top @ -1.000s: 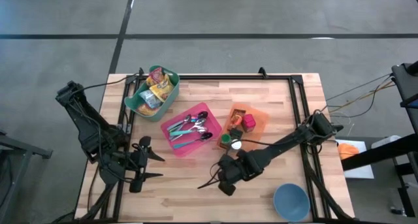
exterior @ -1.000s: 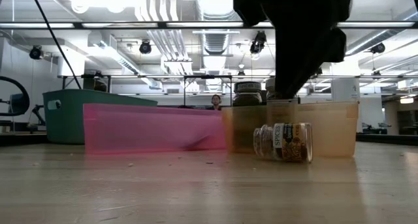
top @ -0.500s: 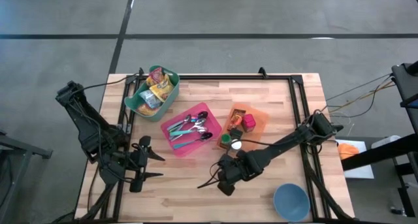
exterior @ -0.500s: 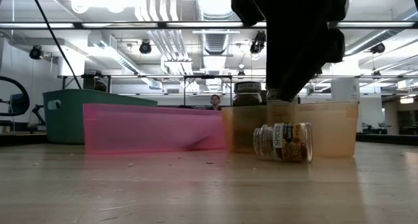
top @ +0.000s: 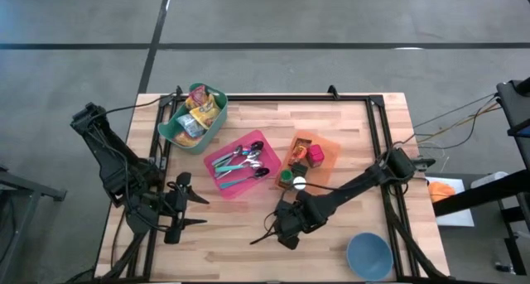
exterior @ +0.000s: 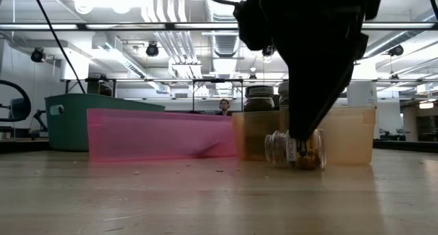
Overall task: Pick & Place Food Item
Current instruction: Put the brown seasoning bottle into the orange bin
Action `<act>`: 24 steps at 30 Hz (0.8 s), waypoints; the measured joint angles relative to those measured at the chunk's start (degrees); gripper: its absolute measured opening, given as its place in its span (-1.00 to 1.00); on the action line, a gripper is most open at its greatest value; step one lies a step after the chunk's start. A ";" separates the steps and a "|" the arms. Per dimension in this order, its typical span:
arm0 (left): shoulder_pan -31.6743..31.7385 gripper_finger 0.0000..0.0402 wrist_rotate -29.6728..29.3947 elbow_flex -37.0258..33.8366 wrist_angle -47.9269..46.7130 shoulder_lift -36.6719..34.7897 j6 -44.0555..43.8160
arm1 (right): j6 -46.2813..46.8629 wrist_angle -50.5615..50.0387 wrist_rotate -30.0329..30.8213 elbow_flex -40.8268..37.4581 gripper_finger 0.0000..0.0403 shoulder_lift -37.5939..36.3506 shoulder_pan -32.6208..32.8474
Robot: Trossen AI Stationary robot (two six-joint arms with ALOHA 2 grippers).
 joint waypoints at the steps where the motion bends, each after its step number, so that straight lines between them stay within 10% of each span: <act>1: 0.00 0.22 0.00 0.00 0.02 0.00 0.00 | 0.09 -0.11 0.00 -0.01 -0.04 0.25 0.00; 24: -0.01 0.21 -0.20 0.00 -0.09 0.01 0.08 | -7.07 -1.90 1.68 1.16 -0.04 0.49 -0.66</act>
